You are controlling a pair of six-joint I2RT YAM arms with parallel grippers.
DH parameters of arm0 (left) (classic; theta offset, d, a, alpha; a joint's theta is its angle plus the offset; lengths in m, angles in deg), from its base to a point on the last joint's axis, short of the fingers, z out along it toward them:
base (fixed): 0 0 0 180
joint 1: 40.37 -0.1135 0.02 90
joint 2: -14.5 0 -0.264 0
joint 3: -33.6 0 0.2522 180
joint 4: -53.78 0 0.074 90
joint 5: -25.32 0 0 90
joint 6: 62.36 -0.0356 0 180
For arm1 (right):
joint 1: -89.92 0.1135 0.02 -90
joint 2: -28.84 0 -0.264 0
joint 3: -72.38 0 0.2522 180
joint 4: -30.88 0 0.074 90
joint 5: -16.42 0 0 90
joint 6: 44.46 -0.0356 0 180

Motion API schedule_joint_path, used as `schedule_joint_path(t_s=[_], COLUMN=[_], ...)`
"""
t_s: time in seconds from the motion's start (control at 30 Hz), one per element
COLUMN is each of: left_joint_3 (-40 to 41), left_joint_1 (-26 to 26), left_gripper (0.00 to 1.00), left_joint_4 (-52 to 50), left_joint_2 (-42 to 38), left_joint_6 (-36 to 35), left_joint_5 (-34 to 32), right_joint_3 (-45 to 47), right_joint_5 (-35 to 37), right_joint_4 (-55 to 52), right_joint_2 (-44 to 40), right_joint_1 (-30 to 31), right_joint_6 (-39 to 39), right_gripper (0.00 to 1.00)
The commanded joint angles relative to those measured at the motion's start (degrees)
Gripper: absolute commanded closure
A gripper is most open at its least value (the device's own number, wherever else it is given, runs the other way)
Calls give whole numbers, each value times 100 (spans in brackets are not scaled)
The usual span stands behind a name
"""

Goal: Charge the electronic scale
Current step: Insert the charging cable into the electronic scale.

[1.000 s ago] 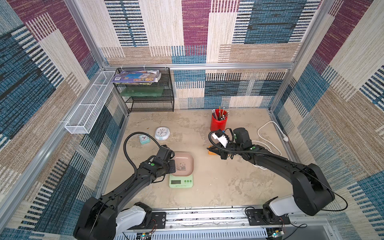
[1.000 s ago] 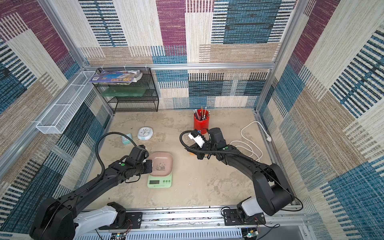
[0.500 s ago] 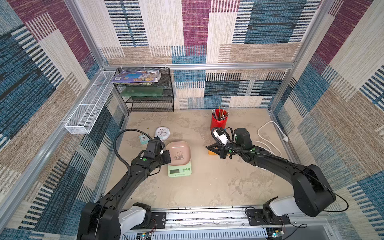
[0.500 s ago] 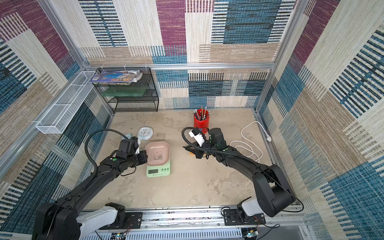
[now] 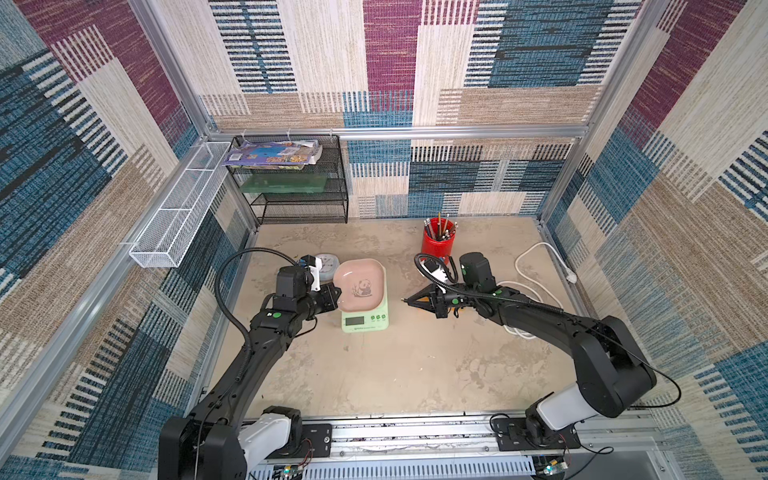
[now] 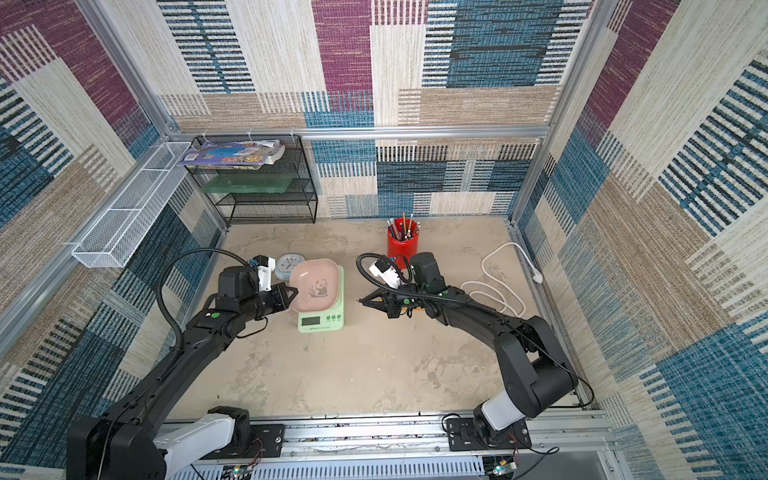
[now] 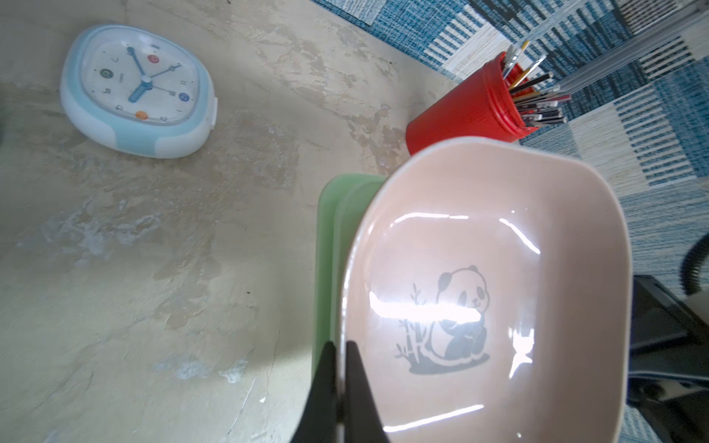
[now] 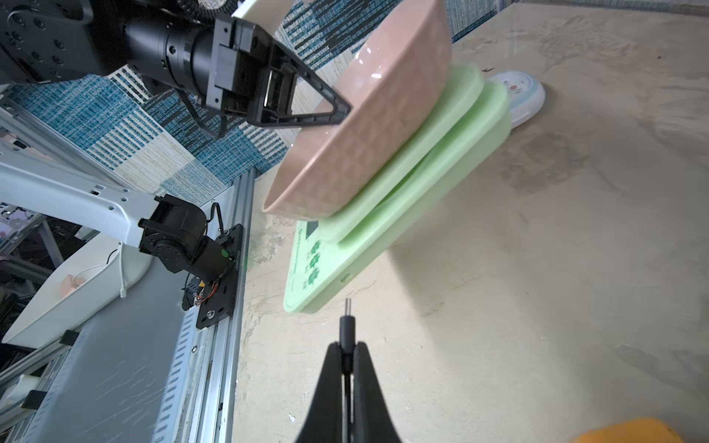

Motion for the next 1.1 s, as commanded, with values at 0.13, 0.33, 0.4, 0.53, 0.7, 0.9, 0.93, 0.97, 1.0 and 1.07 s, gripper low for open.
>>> schedule_joint_path(t_s=[0.13, 0.33, 0.4, 0.53, 0.7, 0.9, 0.93, 0.97, 1.0, 1.07], left_joint_3=[0, 28, 20, 69, 171, 219, 233, 244, 256, 282], left_joint_1=[-62, -80, -80, -80, -80, -80, -80, -80, -80, -79], left_gripper=[100, 100, 100, 100, 100, 100, 100, 100, 100, 100], left_joint_4=[1003, 1277, 1311, 1454, 1669, 1809, 1826, 1842, 1863, 1897], left_joint_2=[-31, -9, 30, 57, 44, 31, 32, 22, 17, 4], left_joint_6=[-432, -466, -411, -334, -243, -174, -164, -147, -146, -129], left_joint_5=[593, 730, 719, 786, 854, 950, 961, 971, 976, 980], right_joint_3=[-189, -219, -223, -243, -267, -243, -240, -237, -222, -190], right_joint_5=[-313, -422, -415, -467, -530, -464, -459, -486, -496, -489], right_joint_4=[-335, -392, -390, -410, -355, -188, -143, -95, -36, 96], right_joint_2=[109, 87, 85, 110, 109, 145, 152, 163, 160, 148], right_joint_1=[94, 143, 164, 186, 231, 229, 223, 222, 212, 208], right_joint_6=[274, 315, 317, 302, 235, -11, -59, -116, -184, -305], right_gripper=[100, 100, 100, 100, 100, 100, 100, 100, 100, 100])
